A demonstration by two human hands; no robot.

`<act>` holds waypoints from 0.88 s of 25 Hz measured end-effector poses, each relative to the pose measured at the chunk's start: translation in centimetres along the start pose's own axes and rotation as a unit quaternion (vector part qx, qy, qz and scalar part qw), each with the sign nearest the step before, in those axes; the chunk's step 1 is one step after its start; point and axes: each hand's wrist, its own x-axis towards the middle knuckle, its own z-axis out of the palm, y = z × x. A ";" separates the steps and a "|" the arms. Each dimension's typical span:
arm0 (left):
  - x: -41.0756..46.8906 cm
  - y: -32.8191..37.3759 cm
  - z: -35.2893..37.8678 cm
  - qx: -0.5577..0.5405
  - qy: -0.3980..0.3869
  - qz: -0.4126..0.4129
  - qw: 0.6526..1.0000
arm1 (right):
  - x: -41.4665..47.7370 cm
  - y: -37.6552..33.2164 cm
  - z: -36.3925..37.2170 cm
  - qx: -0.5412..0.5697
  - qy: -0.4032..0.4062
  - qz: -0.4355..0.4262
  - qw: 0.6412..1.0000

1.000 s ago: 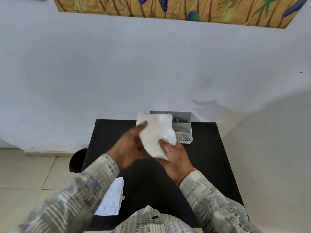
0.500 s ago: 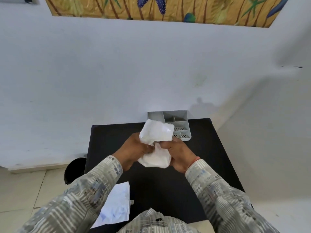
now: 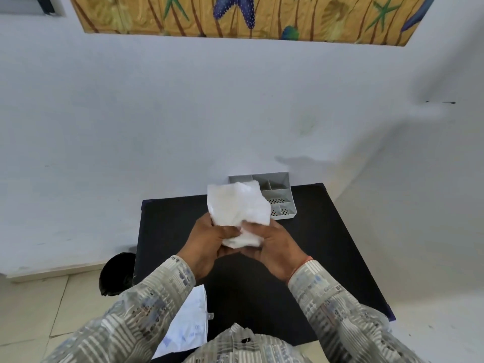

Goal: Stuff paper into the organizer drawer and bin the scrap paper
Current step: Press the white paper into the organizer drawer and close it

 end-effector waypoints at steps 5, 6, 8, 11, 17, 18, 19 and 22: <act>1.5 1.6 0.4 0.101 0.102 0.069 0.987 | -1.8 1.8 0.9 -0.024 0.036 0.010 0.999; 2.3 2.6 0.2 0.076 0.115 0.071 0.988 | -2.2 1.9 1.0 -0.029 0.035 0.013 0.999; 3.8 4.8 -0.3 0.046 0.155 0.102 0.981 | -2.7 1.7 0.6 -0.035 0.036 0.019 0.999; 4.2 5.9 -0.1 -0.051 0.178 0.100 0.978 | -2.9 1.0 -0.4 -0.006 0.049 0.024 0.998; 1.6 -2.9 3.8 0.029 -0.014 -0.121 0.992 | -1.0 1.4 -3.6 -0.121 0.094 -0.034 0.988; 1.6 -4.0 4.2 0.023 0.006 -0.119 0.993 | -0.8 1.1 -4.1 -0.160 0.096 -0.026 0.982; 1.6 -4.8 4.4 0.023 0.021 -0.118 0.993 | -0.5 0.6 -4.8 -0.162 0.098 -0.005 0.982; 0.8 -5.8 4.4 0.043 0.005 -0.126 0.991 | 1.5 -2.0 -6.9 -0.163 0.079 0.045 0.982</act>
